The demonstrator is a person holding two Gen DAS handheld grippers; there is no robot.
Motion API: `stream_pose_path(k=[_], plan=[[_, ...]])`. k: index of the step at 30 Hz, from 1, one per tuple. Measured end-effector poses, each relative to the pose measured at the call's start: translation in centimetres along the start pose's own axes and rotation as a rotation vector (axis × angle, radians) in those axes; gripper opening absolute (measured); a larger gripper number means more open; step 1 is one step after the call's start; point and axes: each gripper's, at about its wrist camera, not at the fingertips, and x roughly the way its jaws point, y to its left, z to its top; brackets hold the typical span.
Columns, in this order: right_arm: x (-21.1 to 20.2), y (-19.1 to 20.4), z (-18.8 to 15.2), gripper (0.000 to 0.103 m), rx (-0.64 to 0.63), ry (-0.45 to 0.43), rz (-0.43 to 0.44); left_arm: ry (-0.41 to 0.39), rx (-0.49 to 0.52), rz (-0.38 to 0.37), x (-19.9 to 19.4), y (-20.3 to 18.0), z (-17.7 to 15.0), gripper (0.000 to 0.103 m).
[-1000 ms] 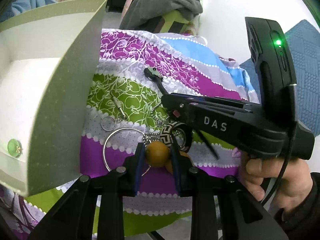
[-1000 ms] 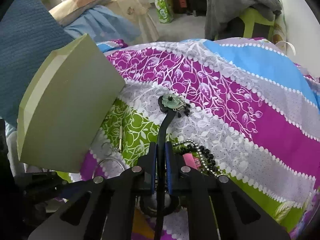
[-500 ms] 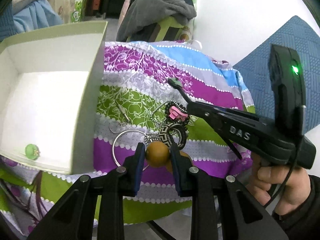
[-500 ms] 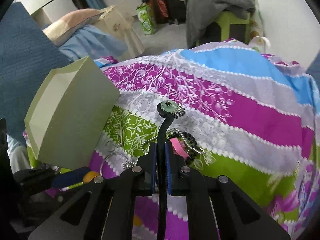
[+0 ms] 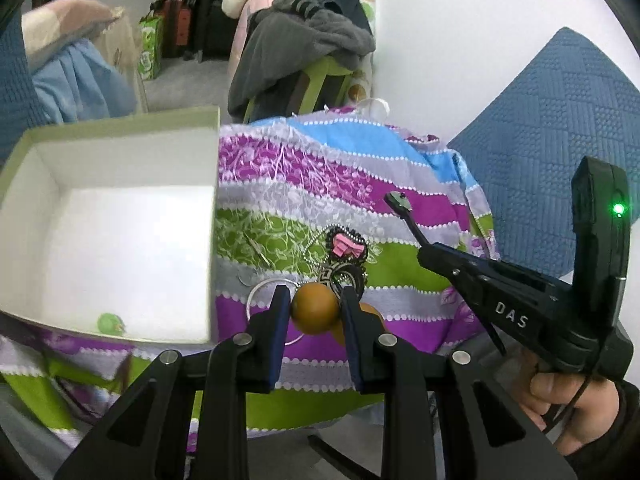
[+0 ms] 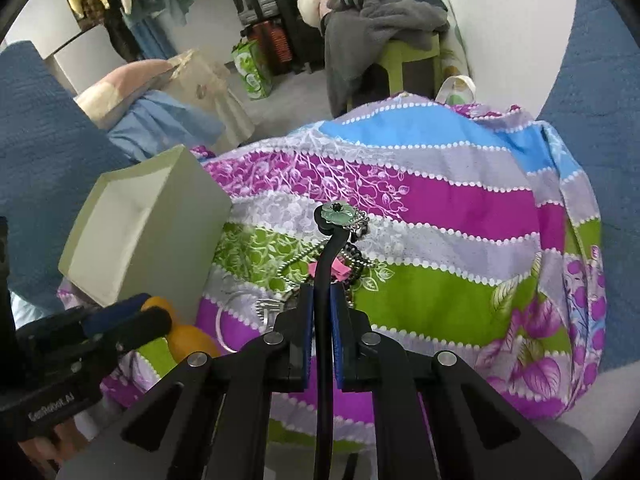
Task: Organize jewelry
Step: 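Lift both held pendants and carry them toward the open box, then open the left tool over the box while the right tool releases the cord pendant inside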
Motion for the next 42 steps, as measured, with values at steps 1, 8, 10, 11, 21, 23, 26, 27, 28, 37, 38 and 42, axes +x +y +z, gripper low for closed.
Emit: stream_pose_path(k=[1, 8, 10, 11, 21, 23, 26, 27, 28, 37, 38, 42], plan=[[-0.5, 0.3, 0.2, 0.006, 0.0, -0.011, -0.004, -0.004, 0.004, 0.003, -0.4, 0.0, 0.2, 0.025], [-4.4, 2.5, 2.4, 0.006, -0.02, -0.08, -0.009, -0.042, 0.029, 0.009, -5.0, 0.6, 2.6, 0.025], [-5.8, 3.6, 3.6, 0.006, -0.035, -0.11, -0.004, -0.069, 0.046, 0.008, -6.7, 0.6, 3.5, 0.025], [-6.3, 4.1, 4.2, 0.006, -0.042, -0.121, -0.003, -0.082, 0.055, 0.015, -7.6, 0.7, 4.0, 0.025], [-10.6, 10.6, 9.0, 0.006, -0.121, -0.237, 0.01, -0.217, 0.115, 0.081, -15.8, 3.3, 8.7, 0.025], [-10.6, 11.7, 9.7, 0.006, -0.125, -0.249, 0.017, -0.23, 0.116, 0.1, -16.9, 4.4, 9.3, 0.025], [-10.2, 13.3, 10.4, 0.006, -0.126, -0.257, 0.032, -0.243, 0.105, 0.124, -18.1, 6.8, 9.9, 0.025], [-10.0, 13.8, 10.5, 0.006, -0.131, -0.258, 0.032, -0.246, 0.103, 0.135, -18.6, 7.6, 9.9, 0.026], [-9.8, 14.1, 10.6, 0.006, -0.134, -0.258, 0.032, -0.247, 0.1, 0.149, -18.7, 8.5, 10.0, 0.026], [-4.6, 17.9, 9.0, 0.006, -0.164, -0.169, 0.042, -0.183, 0.049, 0.205, -15.6, 15.6, 8.9, 0.026], [-3.8, 18.3, 8.6, 0.006, -0.168, -0.152, 0.044, -0.172, 0.043, 0.211, -15.0, 16.2, 8.6, 0.026], [-0.3, 19.7, 7.1, 0.006, -0.184, -0.076, 0.058, -0.123, 0.027, 0.218, -12.1, 18.1, 7.5, 0.026]])
